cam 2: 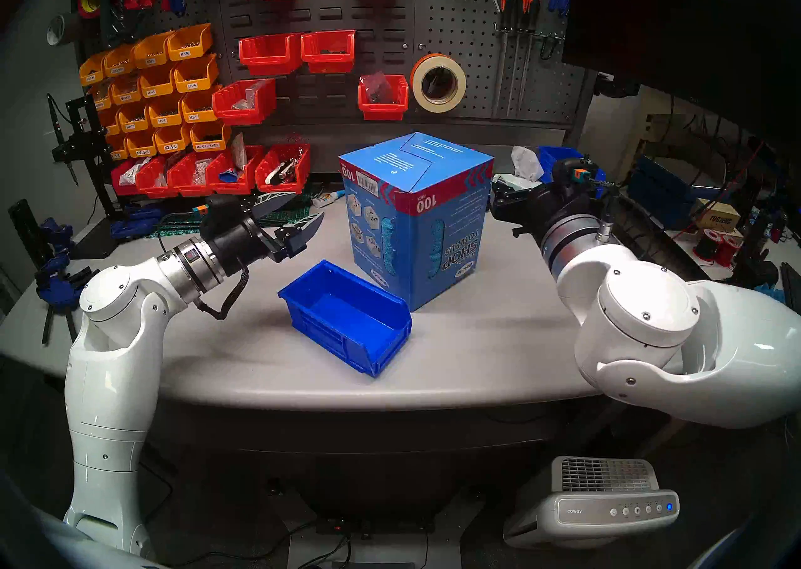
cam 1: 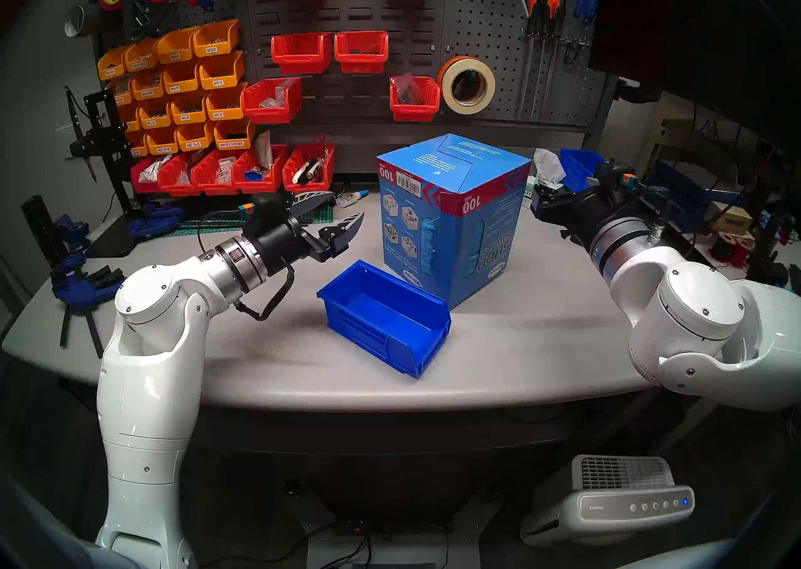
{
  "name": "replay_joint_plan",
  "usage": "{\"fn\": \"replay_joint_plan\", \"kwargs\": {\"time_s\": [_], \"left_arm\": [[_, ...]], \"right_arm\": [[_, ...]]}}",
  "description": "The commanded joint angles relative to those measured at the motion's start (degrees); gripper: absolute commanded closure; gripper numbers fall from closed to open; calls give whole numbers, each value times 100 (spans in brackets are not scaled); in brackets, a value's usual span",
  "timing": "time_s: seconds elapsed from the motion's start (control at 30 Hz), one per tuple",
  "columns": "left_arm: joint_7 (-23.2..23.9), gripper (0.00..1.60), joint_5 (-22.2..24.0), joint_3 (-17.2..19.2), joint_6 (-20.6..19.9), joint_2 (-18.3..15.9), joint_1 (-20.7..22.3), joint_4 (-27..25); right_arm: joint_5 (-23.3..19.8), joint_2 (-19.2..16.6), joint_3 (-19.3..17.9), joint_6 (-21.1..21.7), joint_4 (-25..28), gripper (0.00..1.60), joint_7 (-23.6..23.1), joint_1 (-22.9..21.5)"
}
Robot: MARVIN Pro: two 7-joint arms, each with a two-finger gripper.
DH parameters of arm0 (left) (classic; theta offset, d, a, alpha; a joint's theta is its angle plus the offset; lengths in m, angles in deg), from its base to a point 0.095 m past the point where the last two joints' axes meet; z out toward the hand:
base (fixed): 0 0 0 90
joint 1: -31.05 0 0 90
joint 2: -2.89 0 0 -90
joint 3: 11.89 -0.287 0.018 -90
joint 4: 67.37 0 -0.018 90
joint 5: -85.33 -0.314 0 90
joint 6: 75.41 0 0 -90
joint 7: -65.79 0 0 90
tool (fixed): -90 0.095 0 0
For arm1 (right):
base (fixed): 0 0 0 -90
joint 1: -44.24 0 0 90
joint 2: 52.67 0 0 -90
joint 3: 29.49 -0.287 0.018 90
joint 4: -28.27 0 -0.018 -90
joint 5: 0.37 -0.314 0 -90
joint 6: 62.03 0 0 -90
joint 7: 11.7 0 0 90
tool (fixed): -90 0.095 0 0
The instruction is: Take out a shop towel
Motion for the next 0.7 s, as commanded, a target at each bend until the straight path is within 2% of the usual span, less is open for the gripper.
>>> {"fn": "replay_joint_plan", "kwargs": {"time_s": [0.0,0.3,0.67], "left_arm": [[65,0,140,46,-54,-13,287,-140],[174,0,203,-37,-273,35,224,-174],[273,0,175,-399,-501,169,159,-246]], "right_arm": [[-105,-31,-76,80,17,0,69,-115],[-410,-35,-32,156,-122,0,23,-123],[-586,-36,-97,344,-715,0,-28,-230]]}}
